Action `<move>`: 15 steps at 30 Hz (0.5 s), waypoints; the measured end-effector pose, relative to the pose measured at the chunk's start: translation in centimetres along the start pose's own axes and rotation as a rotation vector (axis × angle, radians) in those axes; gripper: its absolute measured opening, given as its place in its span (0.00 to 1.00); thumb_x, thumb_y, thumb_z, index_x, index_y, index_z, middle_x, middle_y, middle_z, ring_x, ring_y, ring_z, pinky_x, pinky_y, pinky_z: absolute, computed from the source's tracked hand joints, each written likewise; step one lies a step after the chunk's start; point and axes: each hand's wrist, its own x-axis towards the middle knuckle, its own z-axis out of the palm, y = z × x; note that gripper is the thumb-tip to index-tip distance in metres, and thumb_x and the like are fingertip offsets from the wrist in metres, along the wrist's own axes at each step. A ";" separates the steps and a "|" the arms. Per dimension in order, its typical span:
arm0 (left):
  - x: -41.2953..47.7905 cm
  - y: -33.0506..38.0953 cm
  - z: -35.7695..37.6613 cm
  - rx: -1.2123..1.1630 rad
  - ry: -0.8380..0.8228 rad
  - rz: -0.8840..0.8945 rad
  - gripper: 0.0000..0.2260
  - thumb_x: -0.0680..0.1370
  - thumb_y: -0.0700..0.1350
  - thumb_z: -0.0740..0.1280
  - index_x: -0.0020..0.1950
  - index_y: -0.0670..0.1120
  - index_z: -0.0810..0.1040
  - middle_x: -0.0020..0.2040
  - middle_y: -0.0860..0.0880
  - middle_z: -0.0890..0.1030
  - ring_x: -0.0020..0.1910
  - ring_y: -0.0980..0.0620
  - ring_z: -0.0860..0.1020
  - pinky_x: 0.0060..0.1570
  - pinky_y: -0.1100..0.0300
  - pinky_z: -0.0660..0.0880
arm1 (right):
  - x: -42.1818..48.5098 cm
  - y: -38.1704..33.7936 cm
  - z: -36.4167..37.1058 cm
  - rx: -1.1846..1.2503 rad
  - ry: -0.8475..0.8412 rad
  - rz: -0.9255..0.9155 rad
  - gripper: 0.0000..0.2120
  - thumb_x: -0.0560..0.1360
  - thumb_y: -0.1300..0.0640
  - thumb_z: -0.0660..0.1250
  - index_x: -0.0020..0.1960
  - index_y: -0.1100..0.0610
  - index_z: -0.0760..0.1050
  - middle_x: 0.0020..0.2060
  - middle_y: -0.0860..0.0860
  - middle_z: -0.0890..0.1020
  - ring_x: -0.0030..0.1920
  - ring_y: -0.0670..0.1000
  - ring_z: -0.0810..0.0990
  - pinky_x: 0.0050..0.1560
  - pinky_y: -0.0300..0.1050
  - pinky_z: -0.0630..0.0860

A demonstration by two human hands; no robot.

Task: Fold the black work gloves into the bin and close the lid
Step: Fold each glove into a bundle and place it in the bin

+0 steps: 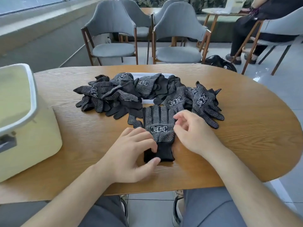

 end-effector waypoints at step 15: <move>3.6 -0.4 3.4 0.008 0.016 0.027 0.09 0.79 0.55 0.67 0.52 0.51 0.80 0.52 0.54 0.76 0.49 0.51 0.73 0.49 0.52 0.73 | 3.3 0.9 2.3 0.077 0.238 -0.115 0.11 0.76 0.57 0.72 0.57 0.47 0.80 0.46 0.40 0.82 0.35 0.45 0.73 0.43 0.38 0.74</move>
